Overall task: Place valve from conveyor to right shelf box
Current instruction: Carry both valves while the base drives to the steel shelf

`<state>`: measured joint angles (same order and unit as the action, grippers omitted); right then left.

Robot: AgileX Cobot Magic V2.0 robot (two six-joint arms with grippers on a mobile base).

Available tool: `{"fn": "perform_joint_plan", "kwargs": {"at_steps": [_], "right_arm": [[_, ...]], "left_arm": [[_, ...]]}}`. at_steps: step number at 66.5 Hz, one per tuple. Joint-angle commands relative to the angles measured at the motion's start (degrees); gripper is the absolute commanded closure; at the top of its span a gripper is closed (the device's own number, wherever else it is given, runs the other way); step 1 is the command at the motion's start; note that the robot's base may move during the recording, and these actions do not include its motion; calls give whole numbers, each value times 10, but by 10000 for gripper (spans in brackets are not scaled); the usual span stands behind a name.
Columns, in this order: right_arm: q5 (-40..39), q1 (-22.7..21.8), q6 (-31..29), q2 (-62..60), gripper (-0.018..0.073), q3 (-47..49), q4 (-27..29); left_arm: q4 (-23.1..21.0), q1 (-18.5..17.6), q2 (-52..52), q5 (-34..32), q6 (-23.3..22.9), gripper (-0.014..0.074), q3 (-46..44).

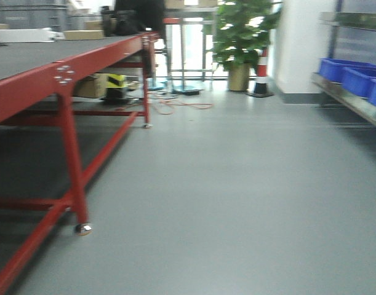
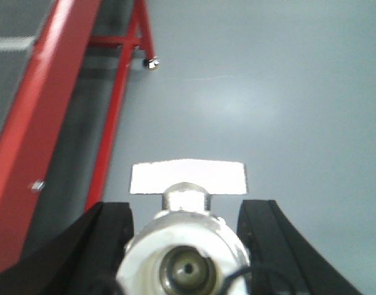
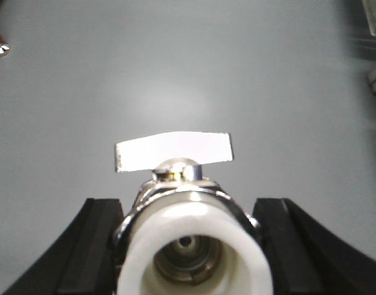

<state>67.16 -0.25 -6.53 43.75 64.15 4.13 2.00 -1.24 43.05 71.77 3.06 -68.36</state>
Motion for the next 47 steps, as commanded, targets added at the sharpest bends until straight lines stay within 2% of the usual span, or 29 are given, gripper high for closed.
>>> {"fn": "perform_joint_plan", "kwargs": {"at_steps": [1, 47], "right_arm": [[-36, -2, 1, -4, 728, 5, -3], [-36, -2, 1, -4, 728, 5, -3]], "left_arm": [[-2, -1, -5, -18, -5, 707, -4], [-2, -1, -5, -18, -5, 707, -4]]}}
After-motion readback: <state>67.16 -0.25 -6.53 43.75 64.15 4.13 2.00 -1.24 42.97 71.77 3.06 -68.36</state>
